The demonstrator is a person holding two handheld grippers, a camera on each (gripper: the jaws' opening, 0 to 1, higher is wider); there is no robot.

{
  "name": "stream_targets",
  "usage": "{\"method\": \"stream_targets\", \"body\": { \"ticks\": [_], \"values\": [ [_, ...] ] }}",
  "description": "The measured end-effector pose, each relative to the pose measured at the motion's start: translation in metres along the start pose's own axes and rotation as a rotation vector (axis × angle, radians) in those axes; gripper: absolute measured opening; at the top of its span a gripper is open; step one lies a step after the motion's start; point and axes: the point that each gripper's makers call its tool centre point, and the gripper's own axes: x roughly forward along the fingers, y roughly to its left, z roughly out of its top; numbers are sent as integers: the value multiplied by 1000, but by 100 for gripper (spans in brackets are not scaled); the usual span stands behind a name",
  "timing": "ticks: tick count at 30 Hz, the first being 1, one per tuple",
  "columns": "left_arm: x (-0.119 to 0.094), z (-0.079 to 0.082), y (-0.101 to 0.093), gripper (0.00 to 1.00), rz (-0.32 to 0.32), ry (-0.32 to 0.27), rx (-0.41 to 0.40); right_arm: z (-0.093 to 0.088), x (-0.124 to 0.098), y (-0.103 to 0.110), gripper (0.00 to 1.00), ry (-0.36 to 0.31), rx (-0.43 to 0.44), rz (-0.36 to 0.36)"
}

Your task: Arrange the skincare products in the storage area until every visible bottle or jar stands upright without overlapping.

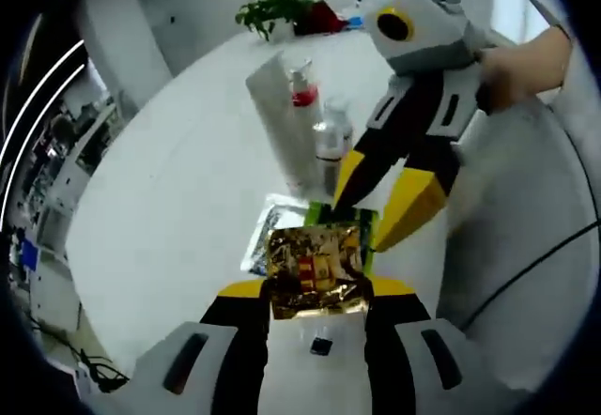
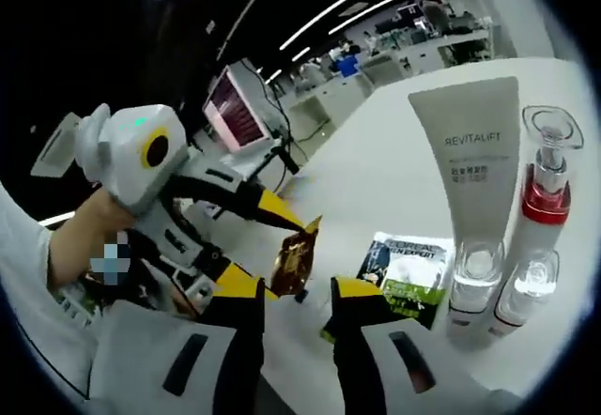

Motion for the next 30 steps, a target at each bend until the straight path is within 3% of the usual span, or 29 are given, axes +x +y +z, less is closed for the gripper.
{"method": "stream_targets", "body": {
  "ticks": [5, 9, 13, 18, 23, 25, 27, 30],
  "values": [
    [-3, 6, -10, 43, 0, 6, 38, 4, -2, 0, 22, -8, 100, 34],
    [-6, 14, -18, 43, -10, -15, 49, -4, -4, 3, 21, 17, 118, 54],
    [-7, 19, -25, 43, -21, -10, 66, -7, -7, 5, 9, 15, 150, 76],
    [-6, 20, -28, 43, -34, -16, 49, -6, -13, 16, 1, -9, 196, 128],
    [-12, 27, -31, 54, -44, -78, -39, -6, -23, 16, 1, -43, 212, 123],
    [-21, 34, -33, 61, -27, -144, -119, -2, -33, 14, 1, -85, 230, 117],
    [-26, 33, -33, 60, -25, -186, -181, 0, -40, 12, 1, -104, 246, 113],
    [-36, 34, -33, 59, -9, -274, -352, 3, -49, 12, 1, -146, 275, 118]
  ]
}}
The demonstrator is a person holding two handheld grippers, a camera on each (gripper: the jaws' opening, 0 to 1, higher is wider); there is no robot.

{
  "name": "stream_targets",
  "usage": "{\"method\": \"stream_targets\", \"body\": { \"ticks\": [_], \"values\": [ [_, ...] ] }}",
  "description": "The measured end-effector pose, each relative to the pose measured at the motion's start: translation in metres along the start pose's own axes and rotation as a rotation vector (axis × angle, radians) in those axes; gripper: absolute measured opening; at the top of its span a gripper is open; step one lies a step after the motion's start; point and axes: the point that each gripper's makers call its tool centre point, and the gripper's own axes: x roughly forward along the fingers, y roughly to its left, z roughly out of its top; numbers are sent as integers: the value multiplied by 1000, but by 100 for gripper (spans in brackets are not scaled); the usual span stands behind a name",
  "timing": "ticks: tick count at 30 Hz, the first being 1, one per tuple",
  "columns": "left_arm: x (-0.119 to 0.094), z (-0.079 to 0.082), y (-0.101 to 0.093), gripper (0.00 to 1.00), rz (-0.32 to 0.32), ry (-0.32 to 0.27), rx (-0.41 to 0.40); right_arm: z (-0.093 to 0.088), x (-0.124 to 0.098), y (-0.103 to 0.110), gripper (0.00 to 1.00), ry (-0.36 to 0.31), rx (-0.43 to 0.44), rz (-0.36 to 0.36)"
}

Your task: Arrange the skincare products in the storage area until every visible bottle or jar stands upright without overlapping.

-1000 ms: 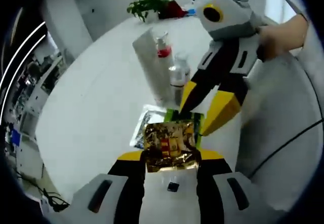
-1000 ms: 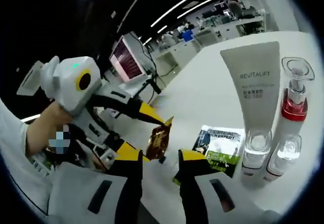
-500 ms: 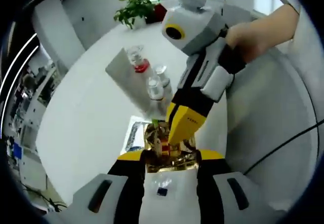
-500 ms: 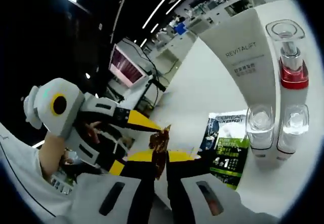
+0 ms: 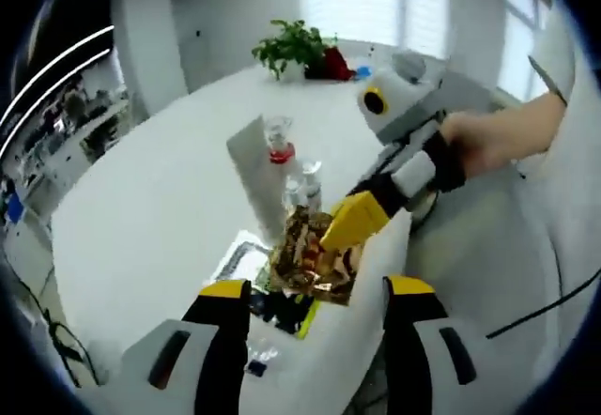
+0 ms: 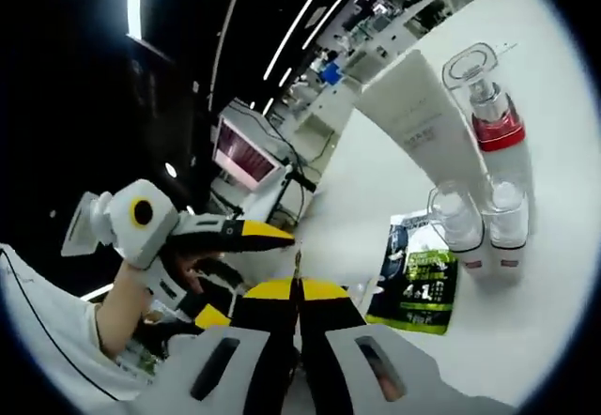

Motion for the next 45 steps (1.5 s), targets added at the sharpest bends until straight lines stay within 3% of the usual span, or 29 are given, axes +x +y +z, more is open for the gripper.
{"method": "stream_targets", "body": {
  "ticks": [1, 7, 9, 12, 15, 18, 21, 24, 26, 29, 35, 36, 38, 41, 45],
  "values": [
    [-2, 3, -6, 58, -4, -35, -49, 1, -2, 2, 1, -17, 7, 4],
    [-20, 18, -10, 46, -68, -341, -531, 10, -10, 19, 1, -93, 57, 58],
    [-24, 17, -13, 41, -82, -390, -599, 11, -11, 26, 1, -112, 69, 70],
    [-25, 10, -19, 35, -81, -391, -636, 14, -11, 36, 1, -130, 78, 91],
    [-29, 13, -20, 27, -82, -447, -728, 19, -10, 41, 1, -167, 111, 101],
    [-32, 14, -24, 20, -87, -463, -743, 23, -8, 46, 1, -204, 157, 105],
    [-33, 15, -22, 20, -99, -476, -770, 22, 1, 51, 1, -209, 162, 108],
    [-38, 10, -12, 16, -88, -478, -791, 21, 11, 55, 1, -215, 183, 109],
    [-46, 8, -2, 12, -94, -522, -853, 20, 18, 57, 1, -220, 194, 108],
    [-50, -1, 5, 7, -78, -515, -856, 18, 25, 61, 1, -224, 203, 104],
    [-62, -5, 13, 4, -83, -532, -906, 17, 35, 69, 3, -213, 95, 103],
    [-63, -6, 13, 4, -88, -528, -913, 18, 35, 63, 5, -208, 63, 62],
    [-67, -5, 13, 4, -107, -524, -916, 23, 35, 62, 7, -207, 46, 49],
    [-72, -6, 13, 4, -102, -526, -893, 33, 37, 59, 7, -162, -62, 24],
    [-74, -10, 19, 4, -113, -553, -939, 44, 41, 66, 5, -148, -120, 18]
  ]
}}
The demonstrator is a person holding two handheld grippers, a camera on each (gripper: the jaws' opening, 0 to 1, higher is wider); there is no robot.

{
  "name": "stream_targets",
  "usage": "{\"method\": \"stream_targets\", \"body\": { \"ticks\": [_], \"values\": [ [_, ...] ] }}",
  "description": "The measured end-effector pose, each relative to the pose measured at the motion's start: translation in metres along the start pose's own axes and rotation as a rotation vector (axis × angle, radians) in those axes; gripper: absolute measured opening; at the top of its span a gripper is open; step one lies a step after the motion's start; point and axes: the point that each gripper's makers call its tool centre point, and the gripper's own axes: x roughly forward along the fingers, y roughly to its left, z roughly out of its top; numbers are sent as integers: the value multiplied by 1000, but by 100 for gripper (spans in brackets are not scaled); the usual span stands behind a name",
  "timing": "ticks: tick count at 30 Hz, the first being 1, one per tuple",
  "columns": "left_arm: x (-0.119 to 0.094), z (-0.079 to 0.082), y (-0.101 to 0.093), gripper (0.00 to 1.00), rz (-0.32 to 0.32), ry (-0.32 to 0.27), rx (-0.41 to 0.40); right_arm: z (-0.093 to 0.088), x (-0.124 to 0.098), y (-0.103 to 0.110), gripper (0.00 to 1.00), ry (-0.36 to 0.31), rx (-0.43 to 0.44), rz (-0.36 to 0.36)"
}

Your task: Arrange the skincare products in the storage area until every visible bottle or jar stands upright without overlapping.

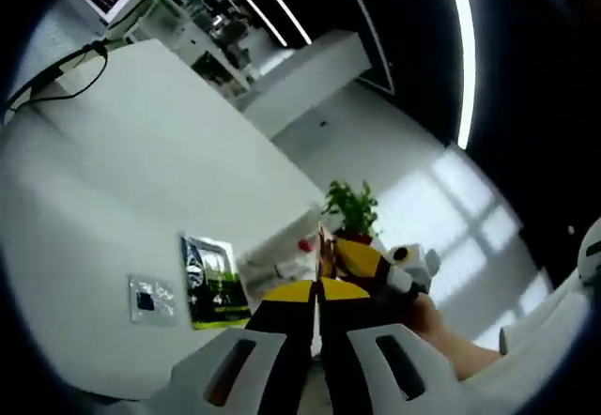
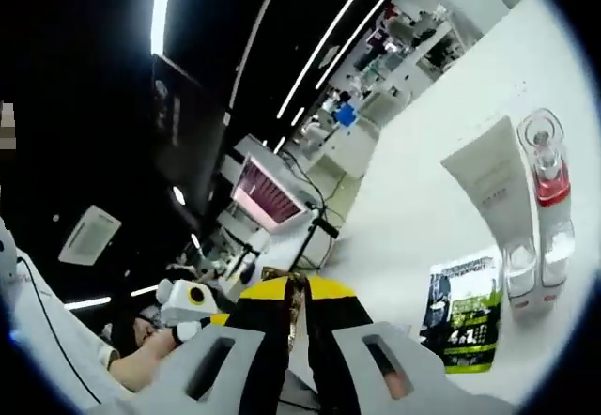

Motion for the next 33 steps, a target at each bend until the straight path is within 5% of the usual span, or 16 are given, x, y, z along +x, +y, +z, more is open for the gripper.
{"method": "stream_targets", "body": {
  "ticks": [11, 19, 33],
  "values": [
    [-4, 10, 29, 4, 38, -11, -37, -19, 32, -16, 1, 153, -220, -114],
    [5, 12, 68, 4, 123, 0, -53, -32, 68, -44, 1, 348, -719, -230],
    [34, 11, 158, 4, 306, 48, -58, -66, 117, -113, 1, 518, -807, -307]
  ]
}}
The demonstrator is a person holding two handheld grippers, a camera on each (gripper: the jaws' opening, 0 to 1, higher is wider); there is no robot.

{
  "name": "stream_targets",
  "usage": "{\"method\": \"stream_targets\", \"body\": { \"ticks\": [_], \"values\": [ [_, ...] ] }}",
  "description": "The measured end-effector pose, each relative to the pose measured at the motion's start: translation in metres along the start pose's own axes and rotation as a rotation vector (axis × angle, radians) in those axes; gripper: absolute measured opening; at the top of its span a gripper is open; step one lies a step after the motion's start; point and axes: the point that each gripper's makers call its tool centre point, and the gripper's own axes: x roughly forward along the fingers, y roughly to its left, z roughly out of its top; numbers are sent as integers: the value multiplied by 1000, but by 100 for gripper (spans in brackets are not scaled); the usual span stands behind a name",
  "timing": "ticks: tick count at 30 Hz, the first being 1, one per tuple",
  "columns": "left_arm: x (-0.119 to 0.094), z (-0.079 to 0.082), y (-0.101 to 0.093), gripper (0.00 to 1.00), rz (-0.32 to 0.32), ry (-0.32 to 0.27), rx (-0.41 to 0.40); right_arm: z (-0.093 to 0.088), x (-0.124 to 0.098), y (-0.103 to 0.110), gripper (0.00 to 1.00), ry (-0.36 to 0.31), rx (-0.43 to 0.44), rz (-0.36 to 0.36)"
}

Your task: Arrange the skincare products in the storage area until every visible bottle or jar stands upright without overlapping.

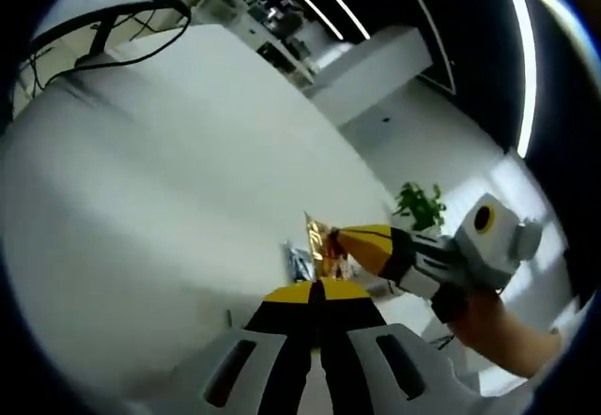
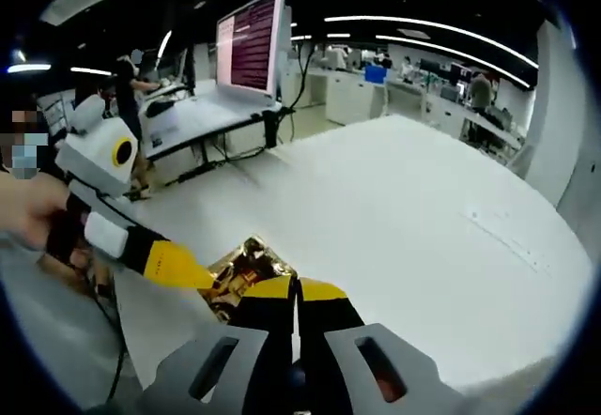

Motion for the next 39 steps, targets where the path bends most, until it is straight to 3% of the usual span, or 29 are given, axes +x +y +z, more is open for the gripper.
{"method": "stream_targets", "body": {
  "ticks": [9, 17, 27, 38, 39],
  "values": [
    [25, -7, 34, 4, 70, 50, -3, -31, 39, -5, 1, 78, -77, -13],
    [38, -12, 50, 4, 108, 92, 36, -48, 45, -7, 1, 106, -71, -10],
    [42, -16, 56, 4, 136, 108, 49, -54, 47, -8, 1, 87, -78, -17],
    [41, -18, 51, 2, 130, 120, 138, -59, 49, -8, 1, 92, -82, -27],
    [37, -16, 52, 4, 145, 123, 176, -59, 49, -8, 1, 94, -82, -25]
  ]
}}
